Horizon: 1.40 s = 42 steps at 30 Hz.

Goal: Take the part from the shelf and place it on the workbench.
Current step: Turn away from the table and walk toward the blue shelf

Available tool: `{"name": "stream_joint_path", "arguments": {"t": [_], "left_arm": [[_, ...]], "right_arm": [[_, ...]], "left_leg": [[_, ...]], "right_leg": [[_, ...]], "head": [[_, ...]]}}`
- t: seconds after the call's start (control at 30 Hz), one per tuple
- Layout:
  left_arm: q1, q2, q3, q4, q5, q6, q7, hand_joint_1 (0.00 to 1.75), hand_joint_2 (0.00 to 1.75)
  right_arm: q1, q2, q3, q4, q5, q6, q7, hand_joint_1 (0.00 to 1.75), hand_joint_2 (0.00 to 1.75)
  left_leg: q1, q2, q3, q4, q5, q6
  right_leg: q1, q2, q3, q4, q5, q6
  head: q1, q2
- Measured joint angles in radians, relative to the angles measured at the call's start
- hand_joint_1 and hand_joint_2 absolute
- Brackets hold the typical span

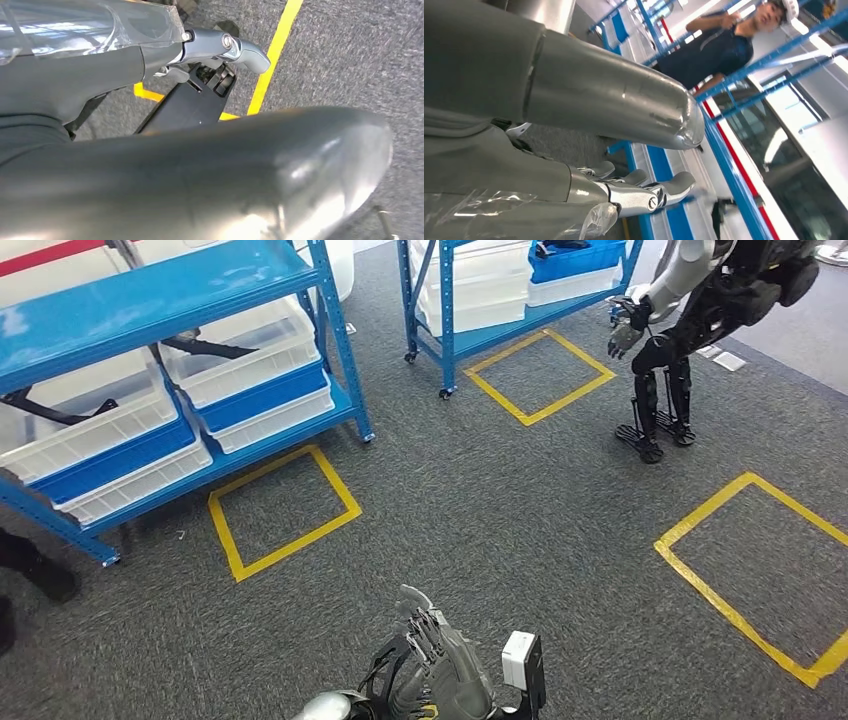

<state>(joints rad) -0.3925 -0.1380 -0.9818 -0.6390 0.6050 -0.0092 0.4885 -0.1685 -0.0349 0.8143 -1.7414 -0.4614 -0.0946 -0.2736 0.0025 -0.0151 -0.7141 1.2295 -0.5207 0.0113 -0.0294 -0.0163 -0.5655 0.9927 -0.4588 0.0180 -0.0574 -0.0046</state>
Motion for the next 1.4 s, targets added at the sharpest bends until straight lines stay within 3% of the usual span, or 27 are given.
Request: {"name": "stream_joint_path", "arguments": {"t": [0.03,0.07,0.13,0.17,0.23,0.27,0.33,0.4,0.47,0.53,0.57,0.6,0.67,0.7,0.77,0.83,0.9,0.97,1.03,1.07,1.1,1.13,1.2,1.27,1.33,1.37,1.4], "left_arm": [[0.002,0.000,0.000,0.000,0.003,0.000,0.000,0.00,0.00],[0.003,0.001,-0.001,0.000,0.005,0.000,0.000,0.00,0.00],[0.003,0.002,-0.002,0.000,0.009,0.000,0.000,0.00,0.00],[0.002,0.003,-0.002,0.000,0.009,0.000,0.000,0.00,0.00],[-0.002,0.002,-0.003,-0.001,0.012,0.000,0.000,0.00,0.00],[-0.003,0.002,-0.003,-0.001,0.014,0.001,0.000,0.00,0.00],[-0.002,0.002,-0.003,-0.001,0.019,0.003,0.000,0.00,0.00],[-0.001,0.003,-0.004,-0.002,0.027,0.007,0.001,0.00,0.00],[-0.002,0.003,-0.004,-0.003,0.034,0.010,0.002,0.00,0.00],[0.001,0.002,-0.004,-0.003,0.043,0.013,0.002,0.00,0.00],[0.003,0.002,-0.005,-0.003,0.048,0.015,0.002,0.00,0.00],[0.004,0.002,-0.005,-0.003,0.053,0.017,0.002,0.00,0.00],[0.004,0.002,-0.005,-0.003,0.064,0.020,0.003,0.00,0.00],[0.003,0.002,-0.005,-0.004,0.070,0.021,0.004,0.00,0.00],[0.001,0.002,-0.006,-0.004,0.084,0.023,0.008,0.00,0.00],[0.001,0.002,-0.007,-0.004,0.098,0.026,0.011,0.00,0.00],[0.001,0.000,-0.009,-0.005,0.108,0.035,0.012,0.00,0.00],[0.002,-0.003,-0.011,-0.005,0.113,0.044,0.011,0.00,0.00],[0.008,-0.004,-0.014,-0.005,0.116,0.049,0.008,0.00,0.00],[0.011,-0.004,-0.016,-0.005,0.116,0.051,0.007,0.00,0.00],[0.014,-0.004,-0.017,-0.005,0.117,0.052,0.006,0.00,0.00],[0.015,-0.004,-0.018,-0.005,0.117,0.052,0.006,0.00,0.00],[0.015,-0.004,-0.019,-0.004,0.119,0.049,0.006,0.00,0.00],[0.013,-0.004,-0.021,-0.003,0.121,0.046,0.005,0.00,0.00],[0.013,-0.004,-0.022,0.004,0.122,0.043,0.008,0.00,0.00],[0.013,-0.004,-0.022,0.010,0.121,0.041,0.011,0.00,0.00],[0.014,-0.004,-0.022,0.017,0.120,0.040,0.016,0.00,0.00]], "right_arm": [[0.000,0.000,0.000,0.002,0.000,0.000,0.000,0.00,0.00],[-0.001,0.000,0.001,0.004,0.000,0.001,0.000,0.00,0.00],[-0.003,0.001,0.003,0.006,0.001,0.001,-0.001,0.00,0.00],[-0.004,0.001,0.003,0.006,0.001,0.001,-0.001,0.00,0.00],[-0.004,0.000,0.003,0.007,0.002,0.001,-0.001,0.00,0.00],[-0.004,0.000,0.004,0.008,0.004,0.001,-0.001,0.00,0.00],[-0.006,0.004,0.004,0.009,0.008,0.002,0.000,0.00,0.00],[-0.008,0.006,0.005,0.009,0.012,0.004,0.002,0.00,0.00],[-0.005,0.003,0.005,0.011,0.016,0.006,0.005,0.00,0.00],[0.000,-0.001,0.005,0.016,0.028,0.008,0.010,0.00,0.00],[0.002,-0.003,0.005,0.019,0.036,0.008,0.012,0.00,0.00],[0.004,-0.004,0.005,0.022,0.044,0.009,0.016,0.00,0.00],[0.008,-0.009,0.007,0.030,0.066,0.012,0.028,0.00,0.00],[0.008,-0.011,0.010,0.036,0.079,0.014,0.039,0.00,0.00],[0.009,-0.015,0.019,0.055,0.112,0.017,0.068,0.00,0.00],[0.008,-0.018,0.032,0.087,0.143,0.018,0.098,0.00,0.00],[0.011,-0.024,0.046,0.131,0.165,0.018,0.111,0.00,0.00],[0.018,-0.032,0.057,0.175,0.174,0.020,0.099,0.00,0.00],[0.021,-0.040,0.065,0.212,0.177,0.022,0.085,0.00,0.00],[0.021,-0.043,0.068,0.226,0.177,0.023,0.082,0.00,0.00],[0.019,-0.045,0.071,0.236,0.177,0.024,0.081,0.00,0.00],[0.017,-0.045,0.074,0.244,0.177,0.024,0.082,0.00,0.00],[0.011,-0.046,0.081,0.258,0.180,0.020,0.106,0.00,0.00],[0.006,-0.048,0.090,0.282,0.180,0.020,0.142,0.00,0.00],[-0.002,-0.050,0.103,0.330,0.164,0.046,0.158,0.00,0.00],[-0.005,-0.051,0.111,0.363,0.150,0.071,0.159,0.00,0.00],[-0.008,-0.052,0.120,0.401,0.133,0.103,0.156,0.00,0.00]], "left_leg": [[0.000,0.004,-0.024,0.039,-0.007,0.001],[-0.001,0.006,-0.027,0.037,0.006,0.005],[-0.010,0.024,0.030,-0.084,0.073,0.024],[-0.019,0.048,0.068,-0.161,0.103,0.038],[-0.033,0.086,0.114,-0.256,0.131,0.055],[-0.039,0.089,0.117,-0.267,0.130,0.057],[-0.037,0.067,0.124,-0.279,0.133,0.055],[-0.025,0.041,0.136,-0.293,0.141,0.056],[-0.016,0.015,0.143,-0.299,0.144,0.058],[-0.013,-0.014,0.145,-0.298,0.143,0.059],[-0.011,-0.031,0.146,-0.297,0.141,0.058],[-0.008,-0.048,0.147,-0.295,0.140,0.054],[-0.002,-0.079,0.147,-0.283,0.130,0.041],[-0.001,-0.090,0.144,-0.274,0.124,0.033],[-0.003,-0.106,0.137,-0.265,0.118,0.023],[0.000,-0.114,0.134,-0.266,0.118,0.019],[-0.001,-0.080,0.115,-0.230,0.098,0.012],[-0.002,-0.022,0.053,-0.109,0.044,0.004],[0.000,0.003,-0.022,0.028,-0.001,0.002],[-0.001,0.006,-0.039,0.053,0.000,0.005],[-0.003,0.009,-0.034,0.034,0.019,0.011],[-0.007,0.015,-0.007,-0.024,0.053,0.020],[-0.024,0.061,0.068,-0.176,0.114,0.049],[-0.040,0.097,0.103,-0.253,0.129,0.066],[-0.042,0.080,0.110,-0.265,0.128,0.066],[-0.038,0.068,0.118,-0.274,0.132,0.064],[-0.032,0.056,0.128,-0.284,0.137,0.063]], "right_leg": [[0.003,-0.013,0.001,0.000,-0.002,-0.002],[0.006,-0.026,0.004,0.000,-0.005,-0.003],[0.012,-0.051,0.014,-0.001,-0.012,-0.004],[0.015,-0.061,0.020,-0.002,-0.016,-0.004],[0.017,-0.081,0.028,-0.004,-0.023,0.001],[0.017,-0.091,0.031,-0.006,-0.026,0.005],[0.015,-0.103,0.040,-0.009,-0.033,0.015],[0.015,-0.064,0.031,0.029,-0.060,0.024],[0.014,-0.007,-0.027,0.148,-0.117,0.030],[0.012,0.009,-0.095,0.264,-0.152,0.036],[0.010,0.010,-0.109,0.275,-0.141,0.039],[0.007,0.013,-0.102,0.243,-0.110,0.043],[-0.002,0.045,-0.048,0.105,-0.031,0.054],[-0.006,0.063,-0.024,0.049,-0.007,0.054],[-0.007,0.080,-0.009,0.008,0.001,0.044],[-0.006,0.060,-0.008,0.007,0.003,0.024],[-0.004,0.040,-0.003,0.006,0.001,0.010],[-0.001,0.018,0.000,0.005,-0.003,0.001],[0.003,-0.005,0.002,0.005,-0.007,-0.003],[0.006,-0.017,0.004,0.005,-0.010,-0.004],[0.009,-0.029,0.008,0.005,-0.014,-0.005],[0.012,-0.040,0.013,0.005,-0.017,-0.005],[0.018,-0.061,0.025,0.003,-0.026,-0.003],[0.019,-0.079,0.032,-0.001,-0.032,0.003],[0.021,-0.099,0.042,-0.009,-0.037,0.012],[0.021,-0.094,0.048,-0.010,-0.040,0.017],[0.021,-0.074,0.048,0.002,-0.050,0.022]], "head": [[0.000,0.000],[0.000,0.000],[0.000,0.000],[0.000,0.000],[0.001,0.000],[0.001,0.000],[0.001,0.000],[0.002,0.000],[0.004,0.000],[0.004,0.000],[0.005,0.000],[0.005,0.000],[0.005,0.000],[0.006,0.000],[0.006,0.000],[0.006,0.000],[0.005,0.000],[0.003,0.000],[0.003,0.000],[0.003,0.000],[0.003,0.000],[0.003,0.000],[0.004,0.000],[0.004,0.000],[0.003,0.000],[0.004,0.000],[0.004,0.000]]}}
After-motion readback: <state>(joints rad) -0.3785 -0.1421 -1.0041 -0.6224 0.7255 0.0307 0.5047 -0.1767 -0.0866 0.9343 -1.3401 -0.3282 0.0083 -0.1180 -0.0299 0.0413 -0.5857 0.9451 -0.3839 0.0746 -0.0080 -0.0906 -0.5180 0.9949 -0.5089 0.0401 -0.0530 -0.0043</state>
